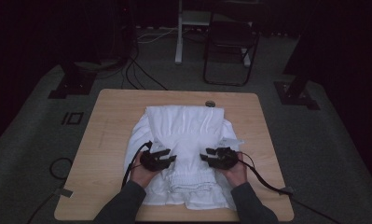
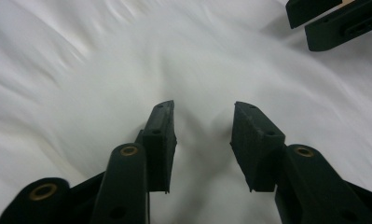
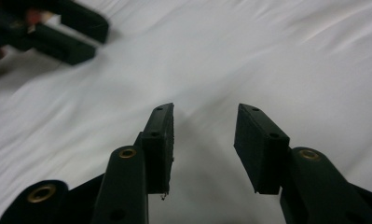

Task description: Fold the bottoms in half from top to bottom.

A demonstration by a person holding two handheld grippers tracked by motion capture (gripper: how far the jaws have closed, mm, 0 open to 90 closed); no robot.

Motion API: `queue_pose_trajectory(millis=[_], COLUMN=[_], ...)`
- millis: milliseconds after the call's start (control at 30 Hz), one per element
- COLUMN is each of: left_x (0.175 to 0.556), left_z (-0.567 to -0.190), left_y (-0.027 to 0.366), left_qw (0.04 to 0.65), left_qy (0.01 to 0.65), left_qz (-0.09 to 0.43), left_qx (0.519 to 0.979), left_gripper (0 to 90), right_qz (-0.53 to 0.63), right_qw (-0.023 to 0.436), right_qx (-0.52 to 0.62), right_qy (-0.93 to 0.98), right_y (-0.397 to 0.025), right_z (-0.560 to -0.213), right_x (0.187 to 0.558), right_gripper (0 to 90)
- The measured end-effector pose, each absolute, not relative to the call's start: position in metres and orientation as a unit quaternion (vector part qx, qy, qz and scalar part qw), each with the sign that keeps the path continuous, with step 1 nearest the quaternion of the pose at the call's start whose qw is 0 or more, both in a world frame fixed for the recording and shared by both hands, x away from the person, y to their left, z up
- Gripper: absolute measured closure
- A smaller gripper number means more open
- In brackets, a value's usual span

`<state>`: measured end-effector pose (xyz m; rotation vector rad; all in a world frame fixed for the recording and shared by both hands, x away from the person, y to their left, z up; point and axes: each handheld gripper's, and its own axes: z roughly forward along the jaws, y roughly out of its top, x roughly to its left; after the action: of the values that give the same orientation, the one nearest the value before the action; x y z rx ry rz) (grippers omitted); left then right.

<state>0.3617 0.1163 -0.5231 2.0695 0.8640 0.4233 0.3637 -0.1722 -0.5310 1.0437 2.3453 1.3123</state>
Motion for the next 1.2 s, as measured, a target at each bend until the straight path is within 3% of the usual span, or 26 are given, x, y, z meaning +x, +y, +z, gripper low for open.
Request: queue_pose_trajectory(millis=[167, 333, 967, 1100, 1200], left_x=[0.404, 0.418, 0.323, 0.321, 0.334], left_z=[-0.531, -0.558, -0.563, -0.547, -0.525], left_y=[0.111, 0.117, 0.13, 0.134, 0.142], left_qw=[0.404, 0.406, 0.416, 0.413, 0.417], left_qy=[0.375, 0.391, 0.399, 0.398, 0.398], left_qz=[0.186, 0.163, 0.148, 0.147, 0.185], left_qx=[0.814, 0.81, 0.804, 0.806, 0.796], left_gripper=[57.5, 57.9, 54.8, 51.3, 49.4], right_qz=[0.429, 0.376, 0.4, 0.4, 0.4], right_qw=[0.18, 0.184, 0.191, 0.193, 0.193], right_qx=[0.407, 0.429, 0.42, 0.415, 0.415], right_qy=[0.787, 0.8, 0.792, 0.794, 0.794], right_y=[-0.17, -0.164, -0.161, -0.16, -0.16], right_z=[-0.527, -0.552, -0.57, -0.57, -0.57], right_x=[0.413, 0.437, 0.345, 0.339, 0.339], right_gripper=[53.7, 52.3, 51.3, 51.4, 51.4])
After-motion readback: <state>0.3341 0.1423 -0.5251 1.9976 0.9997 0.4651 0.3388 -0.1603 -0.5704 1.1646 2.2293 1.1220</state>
